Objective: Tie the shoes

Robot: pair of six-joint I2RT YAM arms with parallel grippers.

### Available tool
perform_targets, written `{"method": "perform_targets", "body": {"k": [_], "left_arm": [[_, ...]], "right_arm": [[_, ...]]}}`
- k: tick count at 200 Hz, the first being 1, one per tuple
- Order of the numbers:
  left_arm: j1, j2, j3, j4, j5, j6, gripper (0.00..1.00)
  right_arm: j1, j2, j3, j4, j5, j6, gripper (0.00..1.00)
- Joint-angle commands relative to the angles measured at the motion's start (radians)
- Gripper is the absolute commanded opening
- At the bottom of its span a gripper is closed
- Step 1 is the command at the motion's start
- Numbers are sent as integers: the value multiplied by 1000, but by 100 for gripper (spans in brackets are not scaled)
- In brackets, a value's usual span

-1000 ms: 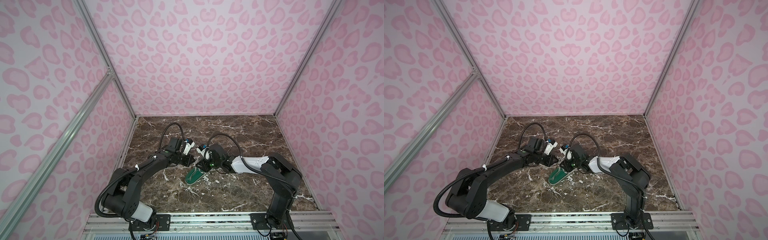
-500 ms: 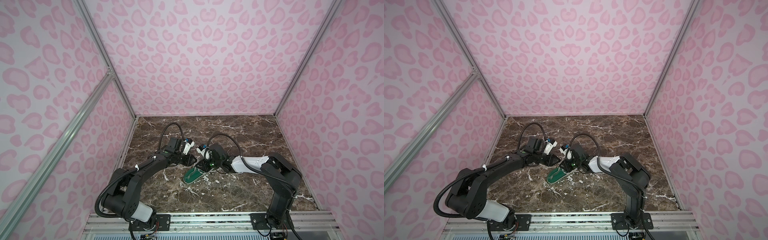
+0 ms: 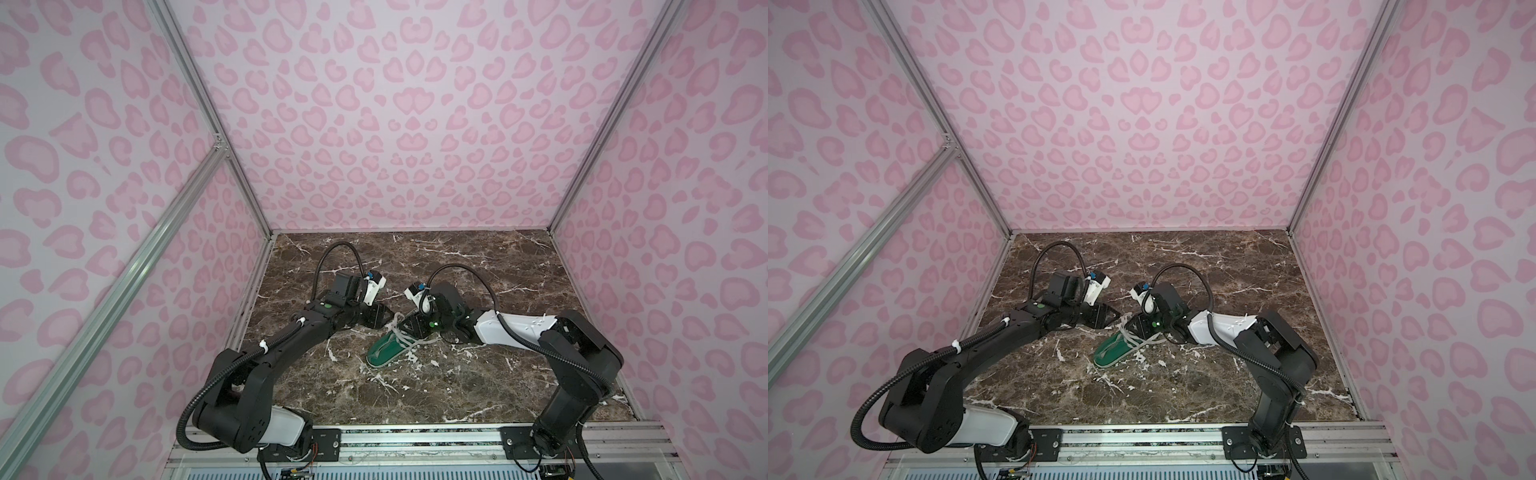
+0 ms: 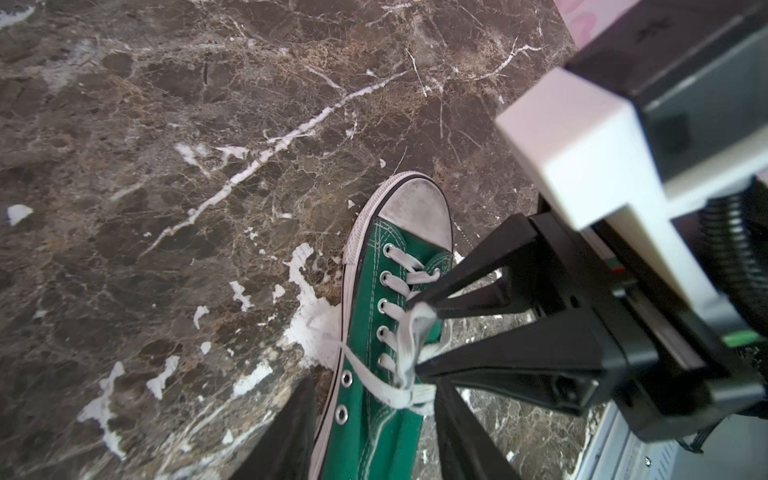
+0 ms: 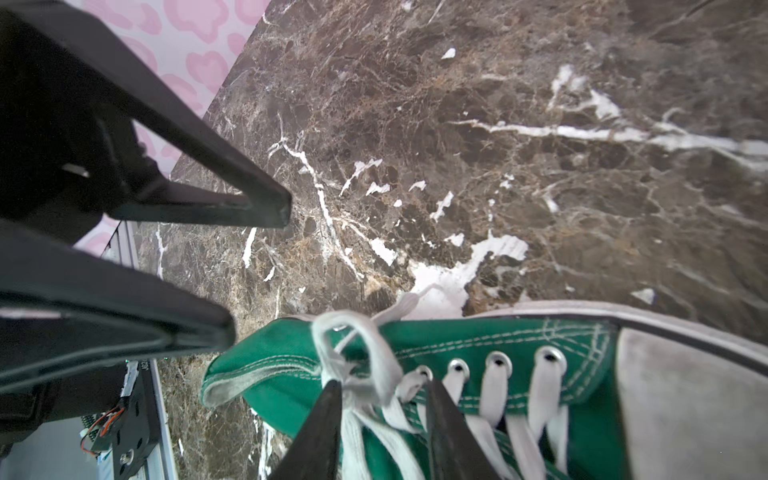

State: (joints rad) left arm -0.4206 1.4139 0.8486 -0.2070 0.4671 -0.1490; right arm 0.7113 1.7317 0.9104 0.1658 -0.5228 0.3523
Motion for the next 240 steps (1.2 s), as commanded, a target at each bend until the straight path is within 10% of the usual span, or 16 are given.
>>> {"method": "perform_targets", "body": {"k": [1,115,240], "left_arm": [[2,-36,-37,18,-7,-14,49],[0,-35,-152,83,15,-21,40],[-26,114,-158,162,35,-63,33]], "right_arm": [[-11,12,-8,44,-49,35,35],[-15,24,12,62,-87,59,0],[-12,-9,69,-4,-77,38,0]]}}
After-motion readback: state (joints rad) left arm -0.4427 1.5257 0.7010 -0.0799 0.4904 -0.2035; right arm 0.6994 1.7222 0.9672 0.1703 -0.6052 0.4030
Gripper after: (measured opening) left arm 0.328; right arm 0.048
